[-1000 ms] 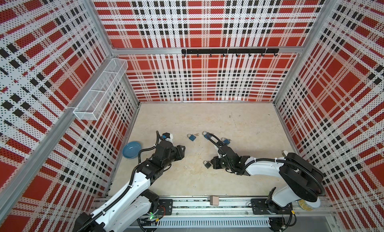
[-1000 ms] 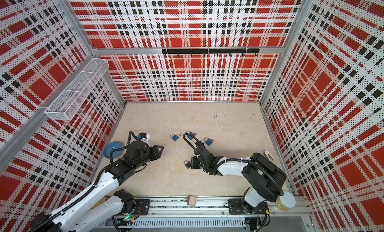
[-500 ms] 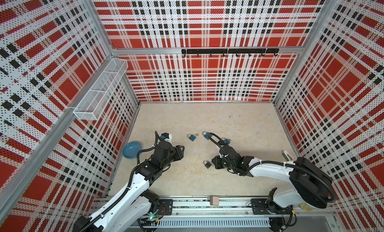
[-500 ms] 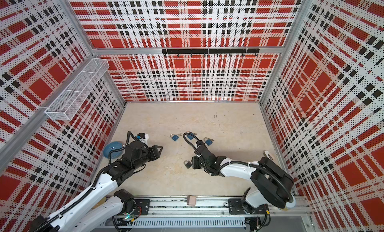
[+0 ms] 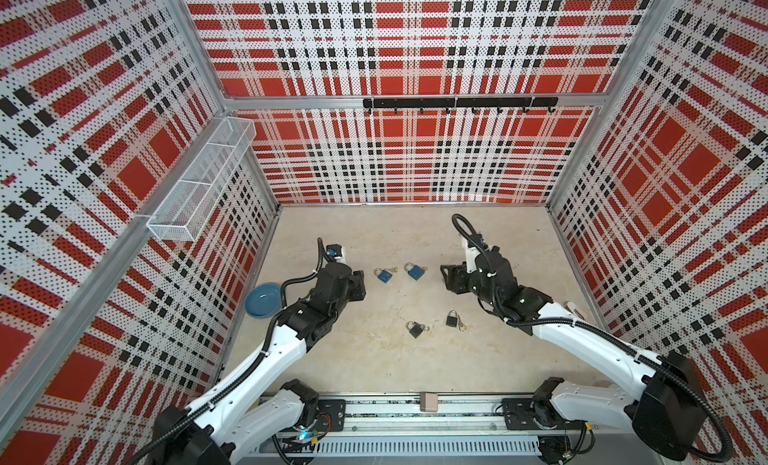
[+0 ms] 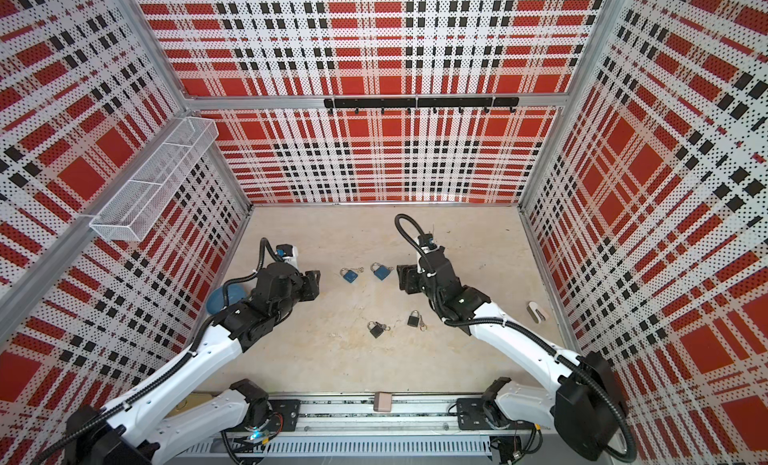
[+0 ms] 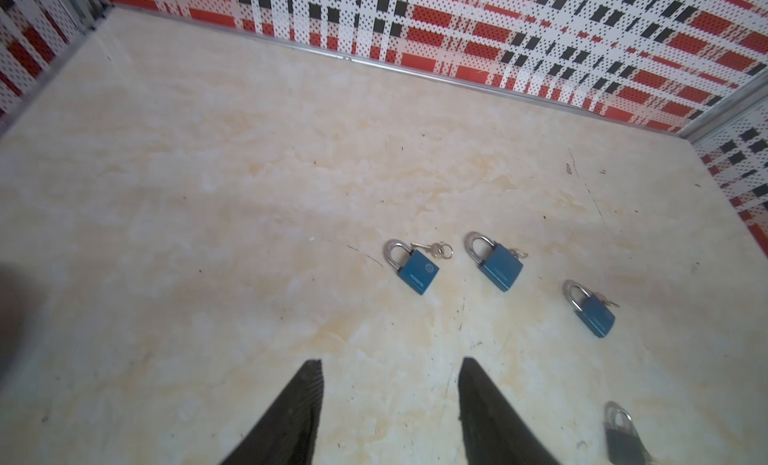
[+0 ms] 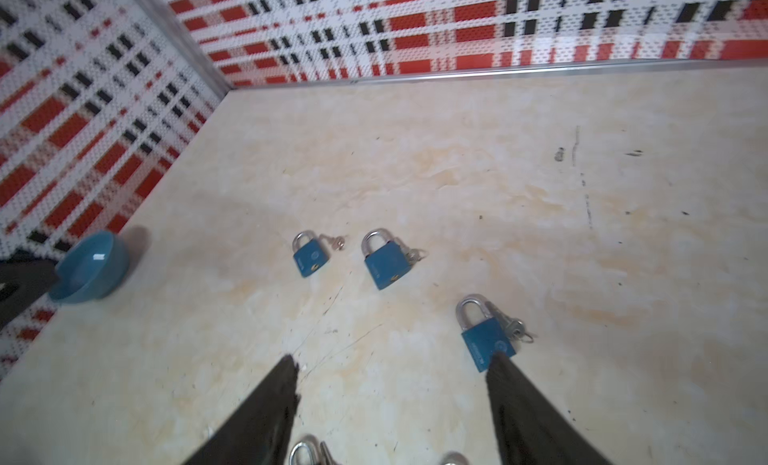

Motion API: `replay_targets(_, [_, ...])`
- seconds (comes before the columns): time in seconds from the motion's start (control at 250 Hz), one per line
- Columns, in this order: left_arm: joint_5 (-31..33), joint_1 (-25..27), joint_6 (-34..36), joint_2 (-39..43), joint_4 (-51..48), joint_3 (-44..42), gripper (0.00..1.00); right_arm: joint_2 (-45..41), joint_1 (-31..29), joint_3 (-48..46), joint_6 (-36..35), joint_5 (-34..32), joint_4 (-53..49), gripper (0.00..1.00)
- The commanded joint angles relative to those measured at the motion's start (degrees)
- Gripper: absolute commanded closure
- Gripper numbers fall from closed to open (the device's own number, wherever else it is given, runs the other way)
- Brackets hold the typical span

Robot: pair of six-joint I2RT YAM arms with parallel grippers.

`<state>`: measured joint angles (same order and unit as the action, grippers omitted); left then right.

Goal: Lock with the key

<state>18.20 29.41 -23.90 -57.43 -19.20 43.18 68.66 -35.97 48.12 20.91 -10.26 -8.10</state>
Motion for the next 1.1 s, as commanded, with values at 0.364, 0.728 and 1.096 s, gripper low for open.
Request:
replay_targets(0.364, [7.52, -7.06, 9.39, -6.98, 11.94, 2.06, 0.00, -5.97, 22.47, -8.36, -13.22, -5.96, 8.39, 0.00])
replay_targets(0.728, [17.43, -13.39, 25.85, -13.28, 38.31, -11.39, 0.01, 4.77, 28.16, -21.64, -23.43, -16.31, 37.14, 0.00])
replay_targets(1.096, [2.95, -17.94, 30.69, -26.11, 62.67, -17.94, 0.00, 17.72, 29.67, -26.27, -23.94, -10.94, 60.20, 0.00])
